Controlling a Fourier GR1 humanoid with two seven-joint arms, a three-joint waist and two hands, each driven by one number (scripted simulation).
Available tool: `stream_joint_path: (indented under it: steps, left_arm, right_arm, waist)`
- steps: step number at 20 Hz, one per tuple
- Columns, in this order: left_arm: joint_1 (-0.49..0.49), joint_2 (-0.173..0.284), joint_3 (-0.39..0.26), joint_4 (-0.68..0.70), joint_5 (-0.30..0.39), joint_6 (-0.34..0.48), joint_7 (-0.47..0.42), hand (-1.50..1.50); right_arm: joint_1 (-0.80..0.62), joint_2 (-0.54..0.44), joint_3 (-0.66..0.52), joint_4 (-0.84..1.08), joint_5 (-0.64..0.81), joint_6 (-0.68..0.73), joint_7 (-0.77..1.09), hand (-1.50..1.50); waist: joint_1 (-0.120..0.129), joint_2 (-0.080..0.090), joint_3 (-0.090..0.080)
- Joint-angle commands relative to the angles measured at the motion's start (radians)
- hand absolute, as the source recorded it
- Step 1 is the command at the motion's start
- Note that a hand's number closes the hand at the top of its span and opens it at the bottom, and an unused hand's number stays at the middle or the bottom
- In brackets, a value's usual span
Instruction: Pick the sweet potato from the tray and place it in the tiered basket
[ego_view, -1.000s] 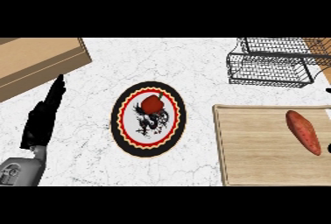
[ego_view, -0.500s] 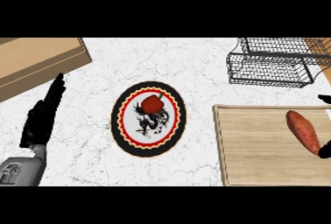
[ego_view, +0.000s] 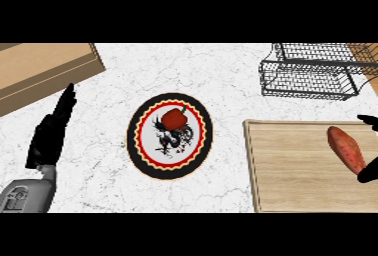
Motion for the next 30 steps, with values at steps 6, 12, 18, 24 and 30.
stream_joint_path:
  steps: [6,12,18,24,30]
  left_arm:
    - [-0.013,-0.026,0.007,-0.045,-0.039,-0.033,0.046,0.00]
    - [0.041,-0.045,0.040,-0.086,-0.061,-0.039,0.035,0.00]
    - [-0.036,-0.033,0.062,0.015,-0.041,-0.060,0.009,0.00]
    - [-0.008,-0.033,0.075,0.016,-0.045,-0.074,-0.013,0.00]
    - [-0.014,-0.036,0.092,-0.003,-0.046,-0.082,0.007,0.00]
  right_arm:
    - [-0.105,0.084,0.020,0.198,0.113,-0.035,-0.086,-1.50]
    - [-0.061,0.074,-0.025,0.183,0.110,0.029,-0.116,-1.50]
    - [-0.020,0.044,0.119,0.154,0.191,0.088,-0.298,1.50]
    - [-0.067,0.143,0.038,0.147,0.152,0.031,-0.190,1.50]
    - [-0.054,0.120,-0.075,0.052,0.080,0.044,-0.134,1.50]
  waist:
    - [0.006,0.001,0.001]
    - [0.001,0.000,0.000]
    - [-0.003,0.002,0.001]
    - [-0.004,-0.001,-0.001]
    - [-0.005,-0.001,0.000]
